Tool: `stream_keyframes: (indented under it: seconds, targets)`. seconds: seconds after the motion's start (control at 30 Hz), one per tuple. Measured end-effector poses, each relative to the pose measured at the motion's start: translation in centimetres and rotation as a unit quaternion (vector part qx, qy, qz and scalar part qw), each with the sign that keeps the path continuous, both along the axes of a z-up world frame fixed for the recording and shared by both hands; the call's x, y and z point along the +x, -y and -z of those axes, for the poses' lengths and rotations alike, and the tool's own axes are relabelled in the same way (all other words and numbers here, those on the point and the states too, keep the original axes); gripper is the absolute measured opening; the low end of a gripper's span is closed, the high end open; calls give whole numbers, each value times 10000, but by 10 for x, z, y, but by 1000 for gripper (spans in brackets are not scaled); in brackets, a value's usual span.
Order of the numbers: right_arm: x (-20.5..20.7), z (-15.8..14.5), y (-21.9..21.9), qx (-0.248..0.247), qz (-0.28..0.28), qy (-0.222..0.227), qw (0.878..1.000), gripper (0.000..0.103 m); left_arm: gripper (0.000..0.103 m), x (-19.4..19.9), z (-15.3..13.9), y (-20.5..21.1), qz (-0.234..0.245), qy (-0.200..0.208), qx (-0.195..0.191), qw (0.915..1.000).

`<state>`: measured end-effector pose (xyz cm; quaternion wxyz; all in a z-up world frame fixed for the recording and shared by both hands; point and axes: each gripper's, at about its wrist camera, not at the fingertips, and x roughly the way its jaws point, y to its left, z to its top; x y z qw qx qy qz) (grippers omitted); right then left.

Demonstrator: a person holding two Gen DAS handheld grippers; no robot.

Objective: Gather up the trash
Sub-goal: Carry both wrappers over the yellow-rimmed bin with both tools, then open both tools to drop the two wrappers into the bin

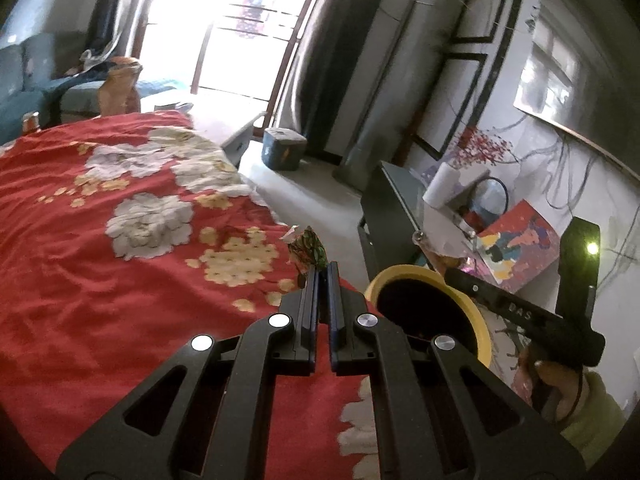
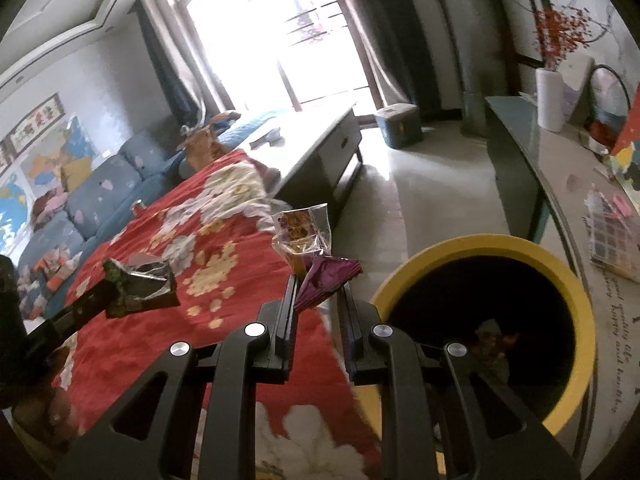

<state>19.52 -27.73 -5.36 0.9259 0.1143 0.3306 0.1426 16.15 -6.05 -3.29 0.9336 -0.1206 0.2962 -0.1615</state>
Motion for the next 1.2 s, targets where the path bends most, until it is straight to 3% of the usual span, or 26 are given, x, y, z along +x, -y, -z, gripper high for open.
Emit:
stream_keyframes:
  seconds: [0.6,1.2]
  targets:
    - [-7,12,76,-1,780,-65,9969,18,1,3,2,112,1173,117,500,9918]
    - [-7,40,131,243,1286,-487,9902,21,2,20,40,177,1870,-254,726,9793]
